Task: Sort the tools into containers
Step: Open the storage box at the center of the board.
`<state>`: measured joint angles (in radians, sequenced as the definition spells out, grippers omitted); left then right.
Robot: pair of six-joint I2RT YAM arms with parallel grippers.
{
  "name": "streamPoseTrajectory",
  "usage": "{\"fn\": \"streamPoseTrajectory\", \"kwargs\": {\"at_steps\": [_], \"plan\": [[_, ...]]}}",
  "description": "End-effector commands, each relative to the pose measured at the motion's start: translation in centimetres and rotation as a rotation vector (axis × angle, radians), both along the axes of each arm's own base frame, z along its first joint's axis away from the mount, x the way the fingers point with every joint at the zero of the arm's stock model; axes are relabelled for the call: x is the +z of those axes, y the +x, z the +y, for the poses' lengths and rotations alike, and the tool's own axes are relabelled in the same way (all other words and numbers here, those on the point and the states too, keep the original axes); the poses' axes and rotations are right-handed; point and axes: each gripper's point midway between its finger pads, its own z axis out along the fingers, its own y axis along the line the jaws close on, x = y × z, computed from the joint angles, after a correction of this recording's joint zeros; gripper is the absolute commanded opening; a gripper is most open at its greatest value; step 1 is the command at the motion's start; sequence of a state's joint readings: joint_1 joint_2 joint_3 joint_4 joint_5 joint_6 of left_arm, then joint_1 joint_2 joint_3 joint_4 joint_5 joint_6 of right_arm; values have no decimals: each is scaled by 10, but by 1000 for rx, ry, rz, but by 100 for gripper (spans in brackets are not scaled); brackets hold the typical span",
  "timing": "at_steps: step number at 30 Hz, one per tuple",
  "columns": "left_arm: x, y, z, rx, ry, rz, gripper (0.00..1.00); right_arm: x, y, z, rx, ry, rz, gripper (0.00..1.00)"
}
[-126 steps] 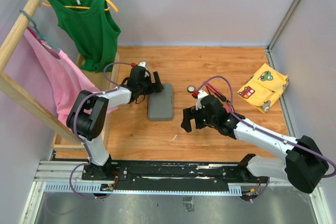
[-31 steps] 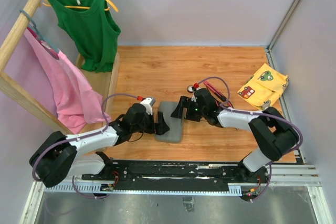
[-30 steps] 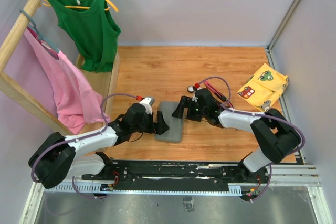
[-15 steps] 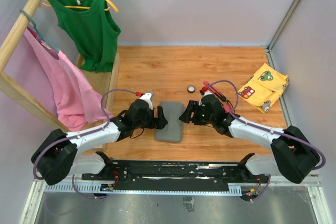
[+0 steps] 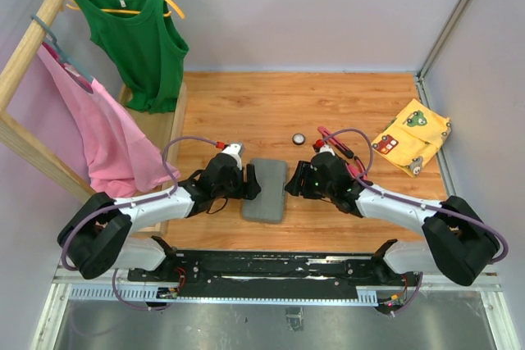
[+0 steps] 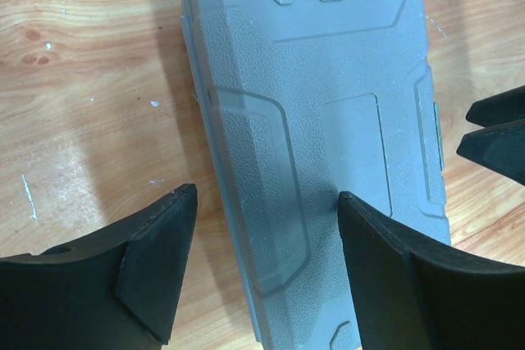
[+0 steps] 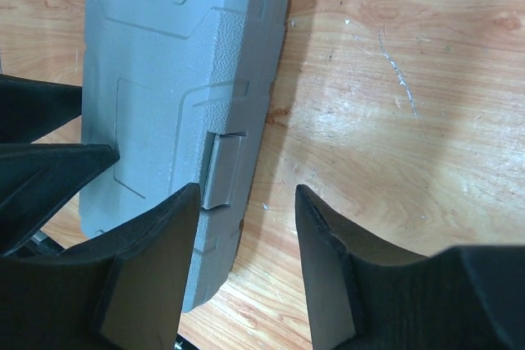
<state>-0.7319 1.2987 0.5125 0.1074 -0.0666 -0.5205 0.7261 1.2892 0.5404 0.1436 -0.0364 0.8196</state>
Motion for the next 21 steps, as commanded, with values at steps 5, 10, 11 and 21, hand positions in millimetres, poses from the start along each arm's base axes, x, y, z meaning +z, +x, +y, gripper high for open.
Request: {"fn": "streamPoseTrajectory", "kwargs": {"at_steps": [5,10,11,21], "plan": [[-2,8,-2,4,21,-20,71,-3,4,3,-12,-26,3,48],[-5,6,-2,0,20,-13,71,-4,4,6,-2,-22,5,47],[-5,6,-2,0,20,-13,71,-4,4,7,-2,-20,4,47],[-9,5,-2,-4,22,-6,70,7,5,6,-10,3,-46,48]]}}
